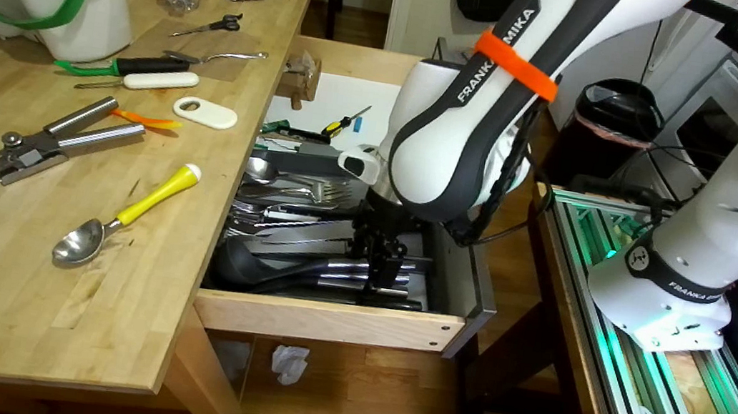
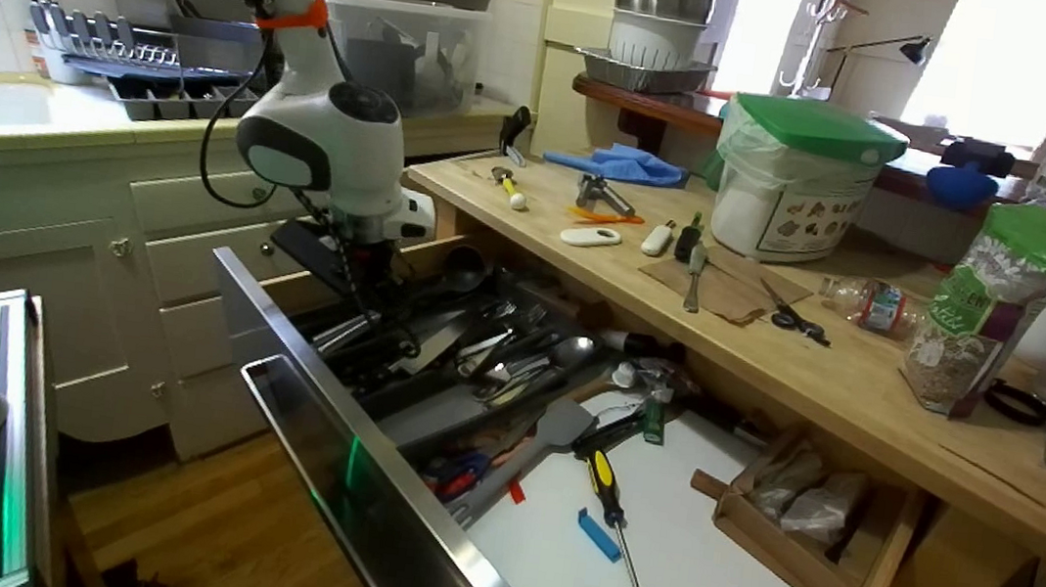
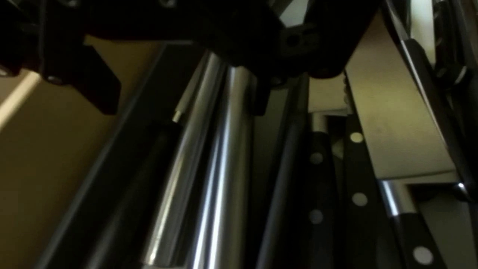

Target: Put the serving spoon in the drawer

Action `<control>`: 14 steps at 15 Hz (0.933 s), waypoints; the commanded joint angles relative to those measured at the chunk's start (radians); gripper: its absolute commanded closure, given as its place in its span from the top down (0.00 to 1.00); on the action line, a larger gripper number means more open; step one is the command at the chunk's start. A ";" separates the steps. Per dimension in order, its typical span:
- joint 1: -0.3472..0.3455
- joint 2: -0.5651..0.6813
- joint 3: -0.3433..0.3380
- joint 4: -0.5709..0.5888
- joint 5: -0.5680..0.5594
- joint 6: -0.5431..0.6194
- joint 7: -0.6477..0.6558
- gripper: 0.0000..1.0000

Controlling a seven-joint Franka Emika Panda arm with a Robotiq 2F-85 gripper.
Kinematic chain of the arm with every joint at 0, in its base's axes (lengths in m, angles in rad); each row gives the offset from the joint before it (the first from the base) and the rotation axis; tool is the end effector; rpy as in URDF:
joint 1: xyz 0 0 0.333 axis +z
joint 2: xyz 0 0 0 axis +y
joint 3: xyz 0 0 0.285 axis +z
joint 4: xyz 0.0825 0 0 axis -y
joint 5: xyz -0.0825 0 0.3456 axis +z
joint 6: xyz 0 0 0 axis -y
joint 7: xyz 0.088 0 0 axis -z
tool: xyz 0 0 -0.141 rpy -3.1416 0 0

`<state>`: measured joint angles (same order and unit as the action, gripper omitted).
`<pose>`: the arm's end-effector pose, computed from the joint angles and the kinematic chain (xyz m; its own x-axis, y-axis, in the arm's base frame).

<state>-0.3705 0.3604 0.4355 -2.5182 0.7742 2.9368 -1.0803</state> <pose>0.4340 0.0076 0.1281 0.9217 0.3149 0.2265 0.3643 -0.9032 -0.2271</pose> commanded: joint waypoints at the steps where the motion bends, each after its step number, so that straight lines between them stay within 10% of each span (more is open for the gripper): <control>1: 0.139 -0.239 -0.136 -0.066 -0.196 -0.216 0.250 1.00; 9: 0.291 -0.538 -0.340 0.190 -0.818 -0.839 0.797 1.00; 14: 0.322 -0.600 -0.371 0.321 -0.908 -0.981 0.911 1.00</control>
<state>-0.0898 -0.2416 0.1025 -2.1977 -0.1254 1.9579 -0.1760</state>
